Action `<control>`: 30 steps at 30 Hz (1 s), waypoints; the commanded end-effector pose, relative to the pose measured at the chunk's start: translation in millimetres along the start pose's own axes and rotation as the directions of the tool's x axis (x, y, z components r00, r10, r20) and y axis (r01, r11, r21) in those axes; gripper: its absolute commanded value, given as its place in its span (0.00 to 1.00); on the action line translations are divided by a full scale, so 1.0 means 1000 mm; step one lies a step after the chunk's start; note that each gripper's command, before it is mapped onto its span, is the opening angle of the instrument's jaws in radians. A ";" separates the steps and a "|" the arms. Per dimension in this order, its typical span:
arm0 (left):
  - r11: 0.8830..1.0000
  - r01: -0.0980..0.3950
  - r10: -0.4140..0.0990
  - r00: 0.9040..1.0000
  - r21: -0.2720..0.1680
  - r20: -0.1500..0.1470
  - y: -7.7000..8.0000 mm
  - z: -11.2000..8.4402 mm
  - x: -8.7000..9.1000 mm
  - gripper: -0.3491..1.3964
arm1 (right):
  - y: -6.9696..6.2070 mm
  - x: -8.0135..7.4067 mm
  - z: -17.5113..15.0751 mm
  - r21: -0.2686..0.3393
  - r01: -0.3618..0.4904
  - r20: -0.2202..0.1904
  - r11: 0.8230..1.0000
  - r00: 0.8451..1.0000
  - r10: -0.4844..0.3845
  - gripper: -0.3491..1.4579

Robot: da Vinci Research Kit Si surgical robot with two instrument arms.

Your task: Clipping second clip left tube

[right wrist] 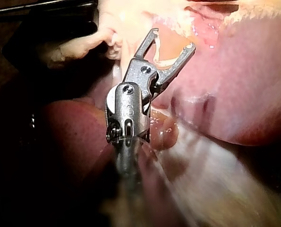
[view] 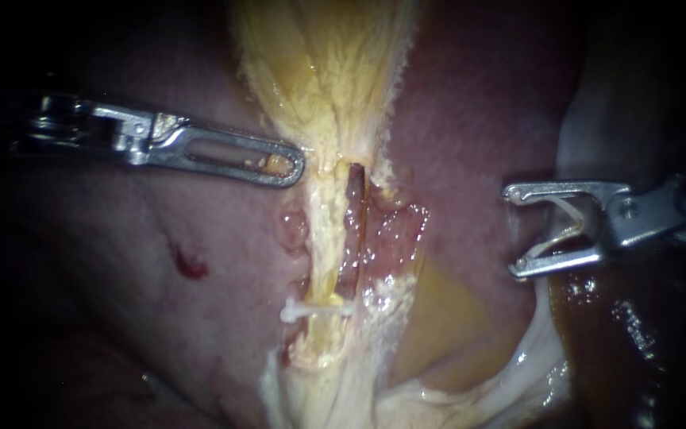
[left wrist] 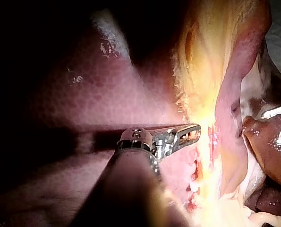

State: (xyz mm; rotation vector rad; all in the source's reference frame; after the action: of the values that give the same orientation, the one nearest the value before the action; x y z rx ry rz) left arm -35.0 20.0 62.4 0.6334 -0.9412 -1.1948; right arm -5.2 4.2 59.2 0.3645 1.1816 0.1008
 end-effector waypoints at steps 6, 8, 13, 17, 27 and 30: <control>1.000 0.002 -0.002 1.000 0.003 -0.002 -0.0003 -0.0006 -0.0003 0.00 | 0.0000 0.0000 0.0000 0.000 0.000 0.000 1.000 1.000 0.000 0.47; 1.000 0.004 -0.004 1.000 0.005 -0.004 -0.0006 -0.0012 -0.0005 0.00 | 0.0000 0.0000 0.0000 0.000 0.000 0.000 1.000 1.000 0.000 0.47; 1.000 0.009 -0.009 1.000 0.009 -0.009 -0.0015 -0.0034 -0.0011 0.00 | 0.0000 0.0000 0.0000 0.000 0.000 0.000 1.000 1.000 0.000 0.47; 1.000 0.017 -0.017 1.000 0.006 0.006 -0.0024 -0.0057 -0.0023 0.00 | 0.0000 0.0000 0.0000 0.000 0.000 0.000 1.000 1.000 0.000 0.47; 1.000 0.028 -0.028 0.999 0.000 0.030 -0.0031 -0.0091 -0.0038 0.00 | 0.0000 0.0000 0.0001 0.002 0.000 -0.002 1.000 1.000 0.000 0.47; 1.000 0.028 -0.028 0.999 0.000 0.030 -0.0030 -0.0090 -0.0038 0.00 | -0.0002 0.0000 0.0002 0.008 0.002 -0.005 1.000 1.000 -0.002 0.47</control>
State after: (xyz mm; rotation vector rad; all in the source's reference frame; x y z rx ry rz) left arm -28.8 22.3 54.4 0.6325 -0.9604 -1.2322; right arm -5.0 3.9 59.3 0.3716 1.1885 0.0943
